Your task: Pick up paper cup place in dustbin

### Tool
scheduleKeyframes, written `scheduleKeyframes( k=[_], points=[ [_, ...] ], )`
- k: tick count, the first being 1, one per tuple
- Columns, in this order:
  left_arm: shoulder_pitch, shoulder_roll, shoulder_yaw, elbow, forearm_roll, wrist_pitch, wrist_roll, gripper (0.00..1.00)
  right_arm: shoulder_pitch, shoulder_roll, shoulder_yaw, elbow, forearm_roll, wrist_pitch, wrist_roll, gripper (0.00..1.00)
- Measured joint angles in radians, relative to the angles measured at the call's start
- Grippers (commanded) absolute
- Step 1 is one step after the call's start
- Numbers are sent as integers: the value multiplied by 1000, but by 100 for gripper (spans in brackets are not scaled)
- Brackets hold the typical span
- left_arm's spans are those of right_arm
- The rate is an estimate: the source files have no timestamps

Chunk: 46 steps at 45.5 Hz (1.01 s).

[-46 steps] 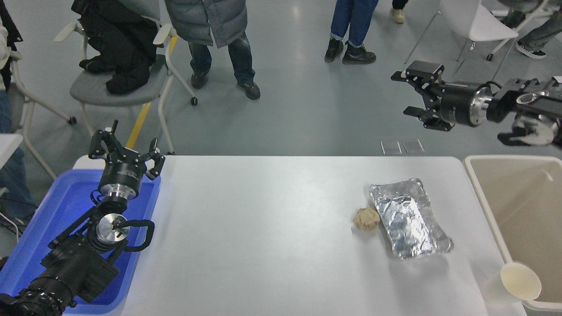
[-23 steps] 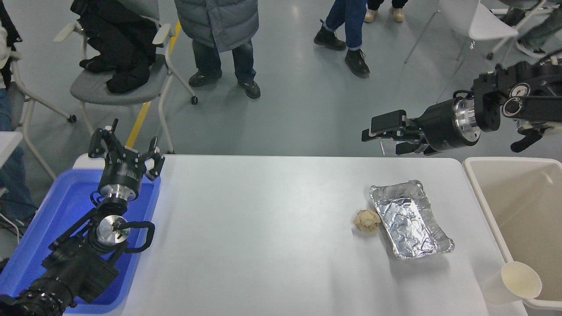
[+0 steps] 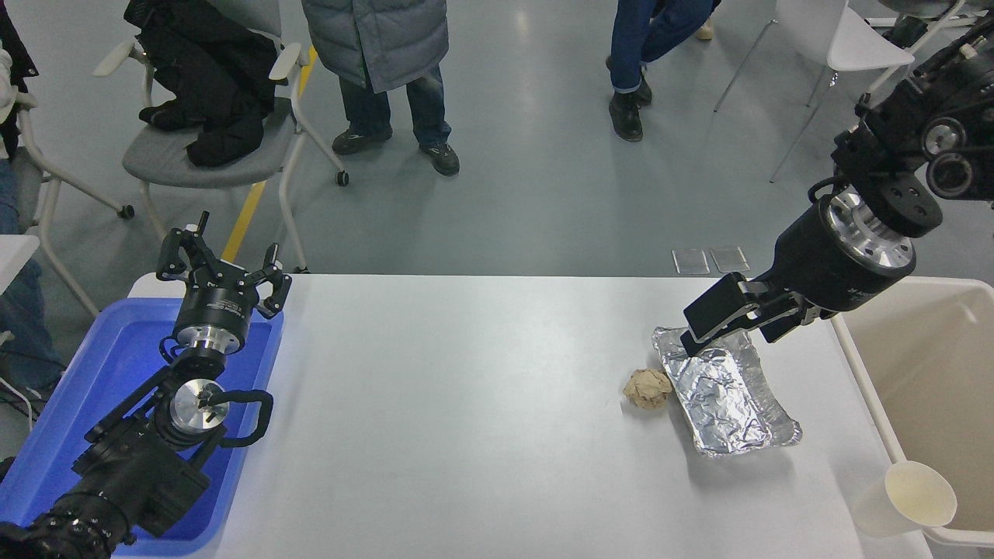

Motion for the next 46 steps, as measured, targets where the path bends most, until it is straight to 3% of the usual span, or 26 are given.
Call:
scheduleKeyframes(
  k=[23, 46],
  points=[
    [0, 0, 1, 0, 0, 0, 0, 99, 48, -2, -67, 9, -9, 30, -1, 100],
    [0, 0, 1, 0, 0, 0, 0, 99, -120, -259, -138, -93, -382, 32, 0, 100]
  ],
)
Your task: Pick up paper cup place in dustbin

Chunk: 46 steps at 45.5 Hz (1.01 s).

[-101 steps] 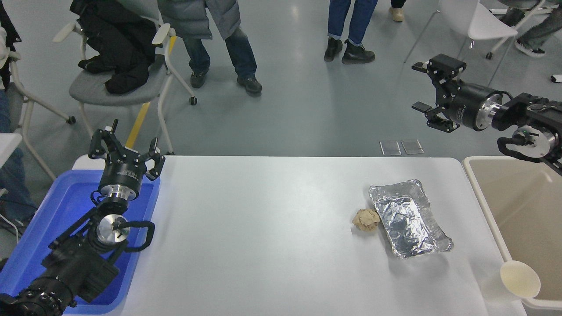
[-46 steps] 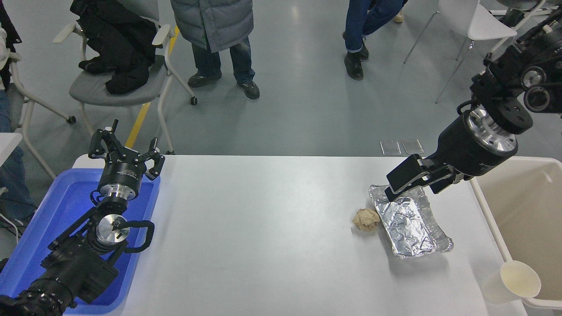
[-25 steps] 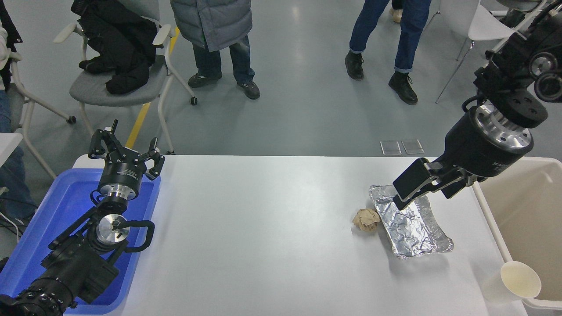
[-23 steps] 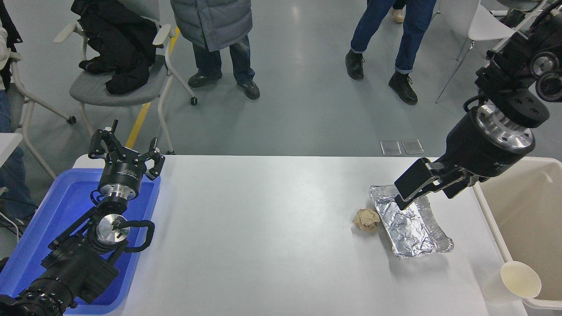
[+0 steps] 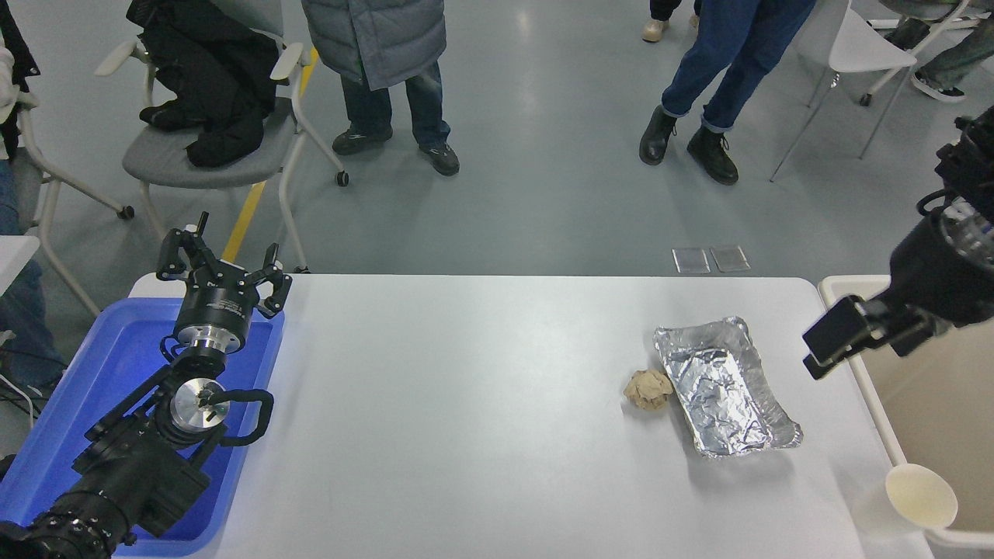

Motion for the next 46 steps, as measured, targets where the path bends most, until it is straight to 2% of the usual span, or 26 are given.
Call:
scheduleKeyframes(
  k=[12, 21, 46],
  points=[
    [0, 0, 0, 0, 0, 0, 0, 99, -157, -154, 2, -77, -186, -32, 1, 100],
    [0, 0, 0, 0, 0, 0, 0, 99, -347, -237, 60, -165, -271, -158, 1, 100],
    [-1, 0, 1, 0, 0, 0, 0, 99, -731, -279, 276, -331, -322, -343, 1, 100]
  ],
)
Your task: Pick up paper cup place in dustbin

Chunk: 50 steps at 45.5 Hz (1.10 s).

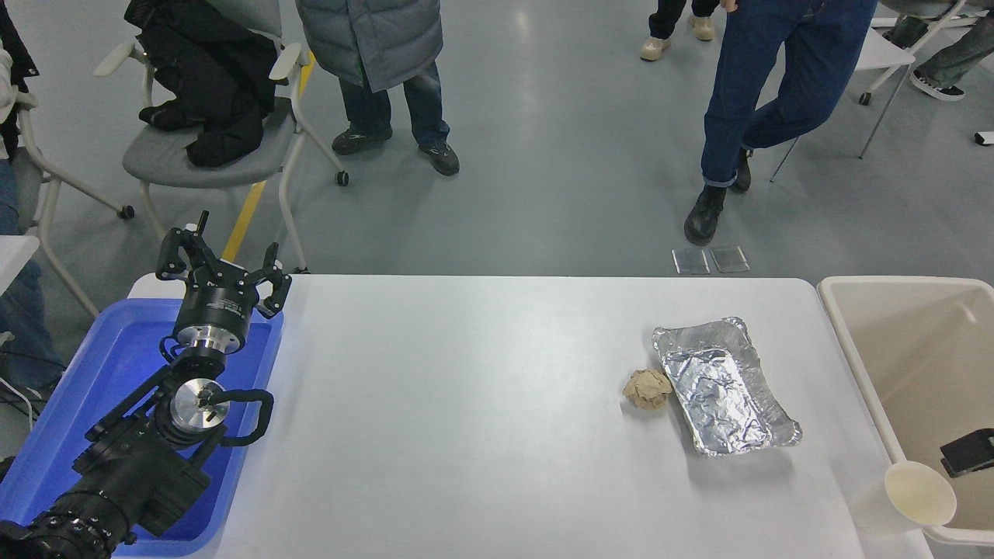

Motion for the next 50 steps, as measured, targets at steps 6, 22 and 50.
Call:
scheduleKeyframes(
  k=[6, 22, 50],
  points=[
    [0, 0, 0, 0, 0, 0, 0, 99, -74, 1, 53, -30, -10, -22, 0, 100],
    [0, 0, 0, 0, -1, 0, 0, 99, -225, 14, 168, -105, -35, -73, 0, 99],
    [0, 0, 0, 0, -1, 0, 0, 99, -372, 54, 261, -166, -40, -121, 12, 17]
  ],
)
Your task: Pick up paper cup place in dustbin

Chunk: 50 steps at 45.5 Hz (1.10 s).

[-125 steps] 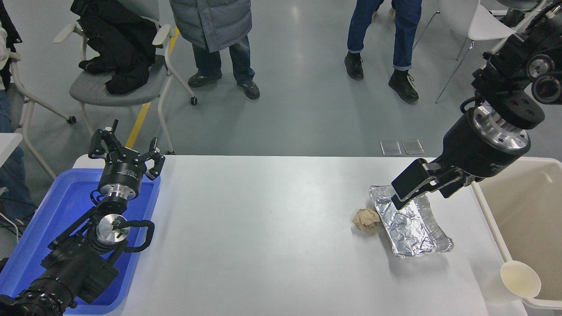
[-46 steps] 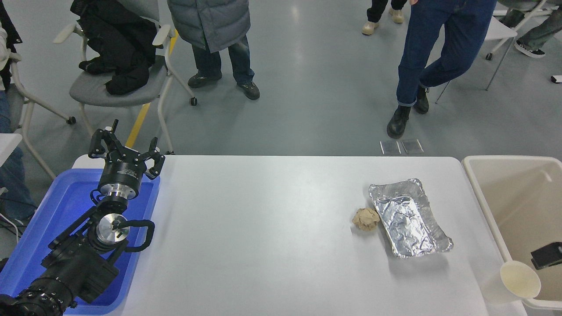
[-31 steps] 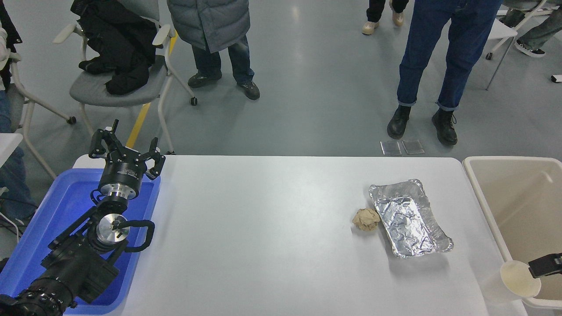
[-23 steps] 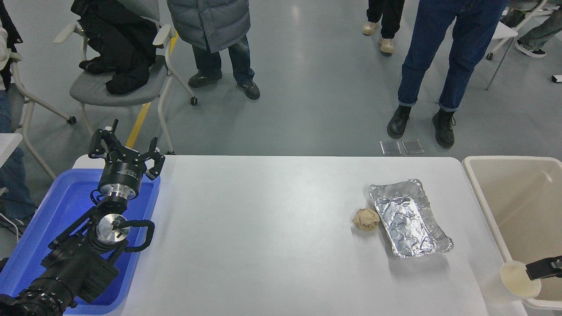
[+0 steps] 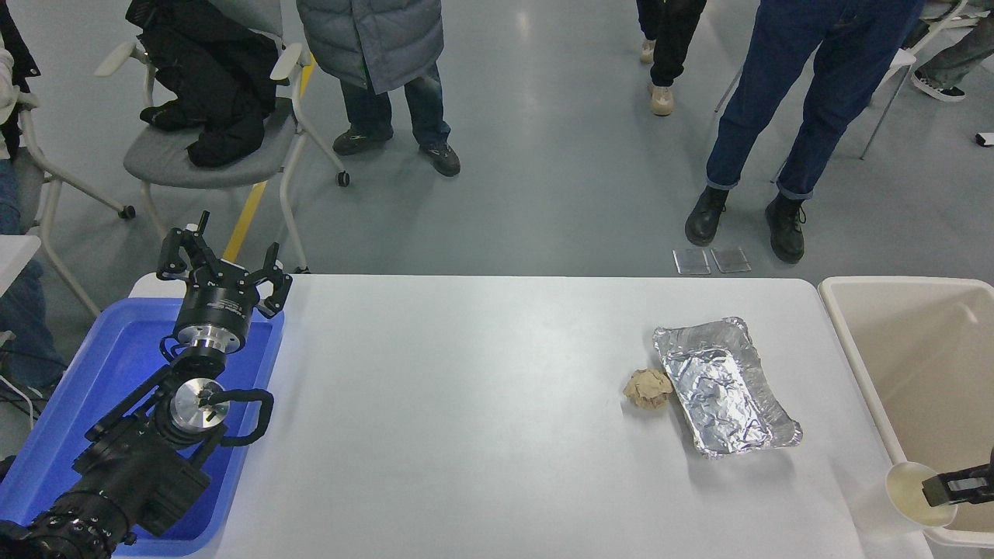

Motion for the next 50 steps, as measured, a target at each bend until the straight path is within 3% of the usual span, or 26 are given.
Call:
scheduleKeyframes(
  k=[3, 34, 50],
  points=[
    [0, 0, 0, 0, 0, 0, 0, 99, -5, 2, 2, -3, 0, -1, 2, 0],
    [0, 0, 0, 0, 0, 0, 0, 99, -12, 12, 7, 5, 7, 3, 45, 0],
    [0, 0, -1, 0, -1, 0, 0, 99, 148, -90, -8, 94, 5, 104, 69, 0]
  ],
)
